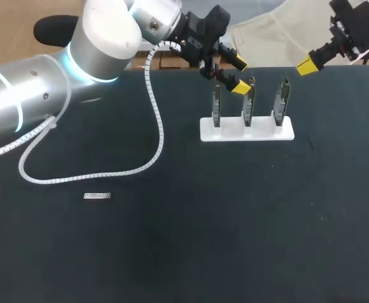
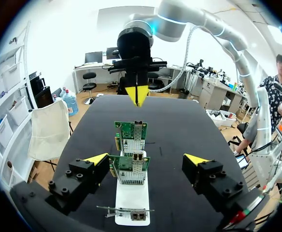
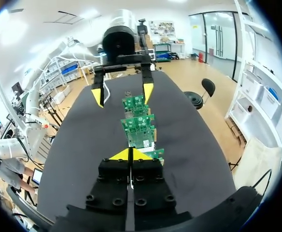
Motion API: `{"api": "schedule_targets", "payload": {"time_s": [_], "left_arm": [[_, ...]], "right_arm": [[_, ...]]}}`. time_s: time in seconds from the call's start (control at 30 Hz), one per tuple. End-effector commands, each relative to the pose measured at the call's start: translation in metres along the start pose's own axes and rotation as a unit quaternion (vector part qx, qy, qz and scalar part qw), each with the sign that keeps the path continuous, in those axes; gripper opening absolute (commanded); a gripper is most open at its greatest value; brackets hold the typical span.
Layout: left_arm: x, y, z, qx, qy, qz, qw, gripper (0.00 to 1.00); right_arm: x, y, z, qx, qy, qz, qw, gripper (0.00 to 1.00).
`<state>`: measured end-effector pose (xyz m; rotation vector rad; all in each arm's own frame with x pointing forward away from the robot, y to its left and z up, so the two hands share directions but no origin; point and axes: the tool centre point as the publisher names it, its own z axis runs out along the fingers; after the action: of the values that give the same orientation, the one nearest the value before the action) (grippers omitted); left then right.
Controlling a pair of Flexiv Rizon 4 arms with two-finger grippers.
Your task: Pick up the optical module with the left hand, and insert it into the network port with the right hand.
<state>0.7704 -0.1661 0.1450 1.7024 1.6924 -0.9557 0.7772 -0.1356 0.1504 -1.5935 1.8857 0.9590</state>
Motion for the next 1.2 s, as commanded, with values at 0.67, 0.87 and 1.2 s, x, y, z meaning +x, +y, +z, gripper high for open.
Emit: {"api": "schedule_targets", "payload": {"time_s": [0.67,0.87,1.2], "left_arm": [[0.000,0.001,0.000,0.001,0.001,0.001,1.000,1.00],[-0.004,0.001,-0.001,0.004,-0.022,0.017,1.000,1.00],[-0.037,0.010,-0.036,-0.034,0.043,0.055,0.997,1.00]], "right_arm": [[-0.002,0.011,0.003,0.014,0.003,-0.001,1.000,1.00],[-0.002,0.011,0.003,0.014,0.003,-0.001,1.000,1.00],[-0.002,0.011,0.003,0.014,0.003,-0.001,1.000,1.00]]}}
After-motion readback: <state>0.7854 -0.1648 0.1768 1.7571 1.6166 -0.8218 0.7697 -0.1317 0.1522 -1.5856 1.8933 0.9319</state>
